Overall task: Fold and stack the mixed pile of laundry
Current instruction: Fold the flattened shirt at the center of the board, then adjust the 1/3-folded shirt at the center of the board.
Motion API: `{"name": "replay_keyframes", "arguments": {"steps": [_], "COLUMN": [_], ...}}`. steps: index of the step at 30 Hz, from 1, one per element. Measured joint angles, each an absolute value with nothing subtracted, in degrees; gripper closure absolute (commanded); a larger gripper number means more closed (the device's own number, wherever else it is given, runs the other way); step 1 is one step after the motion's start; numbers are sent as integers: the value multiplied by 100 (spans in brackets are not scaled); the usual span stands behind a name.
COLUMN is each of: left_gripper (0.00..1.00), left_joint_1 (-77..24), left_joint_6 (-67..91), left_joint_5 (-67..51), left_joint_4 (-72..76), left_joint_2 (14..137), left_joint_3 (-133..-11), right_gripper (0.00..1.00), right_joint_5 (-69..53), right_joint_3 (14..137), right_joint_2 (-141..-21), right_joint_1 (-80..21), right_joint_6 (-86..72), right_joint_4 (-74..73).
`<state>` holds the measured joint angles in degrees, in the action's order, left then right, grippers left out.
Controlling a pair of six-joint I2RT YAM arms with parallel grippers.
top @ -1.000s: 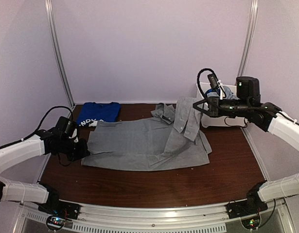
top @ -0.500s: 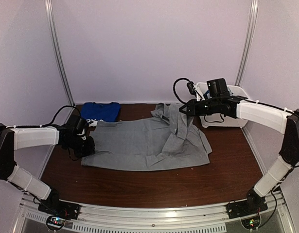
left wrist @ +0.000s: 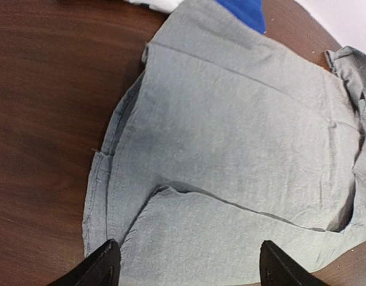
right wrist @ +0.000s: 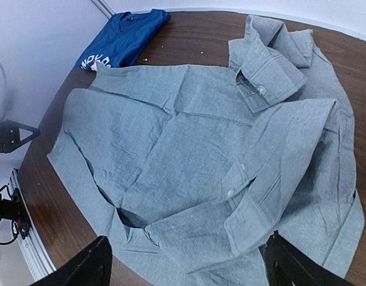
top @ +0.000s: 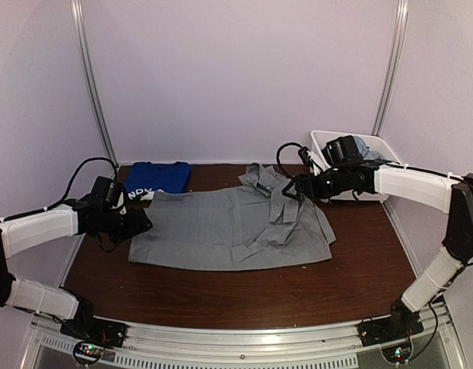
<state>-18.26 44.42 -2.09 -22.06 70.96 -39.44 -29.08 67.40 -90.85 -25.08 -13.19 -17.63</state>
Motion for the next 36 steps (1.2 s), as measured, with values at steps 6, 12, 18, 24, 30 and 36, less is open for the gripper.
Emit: {"name": "replay_keyframes", "arguments": {"steps": [6,12,18,24,30,36], "left_gripper": [19,23,24,25,25,26], "left_joint_1": [-1820,-1820,-1822,-1820,-1822,-1822], "left_joint_6": [4244,4244,4348,4499,4709,4893], "left_joint_5": [-620,-1092,-1160,-1105,-1059,-1015], "left_joint_4": [-1800,-1194,-895,-681,-1103,-2117], "left_joint_2": [6960,7874,8331,8071,7175,5955], "left_joint_3": [-3793,-3682,-3518,-3197,-2637,-2171], "right_gripper": [19,29,29,25,24,28], "right_joint_5": [-2880,-3253,-3339,-3382,-3494,-3468], "right_joint_3": [6119,5387,4877,4115,3048,2053], "right_joint_2": [-8383,-9120,-9642,-9258,-8259,-6790], "right_joint_1": [-2427,-2443,-2451,-2456,-2692,-3500], "right_joint_6": [-1343,-1544,-1695,-1850,-2353,-3352], "right_joint_4": [-1752,-1297,-956,-349,-82,-419]}}
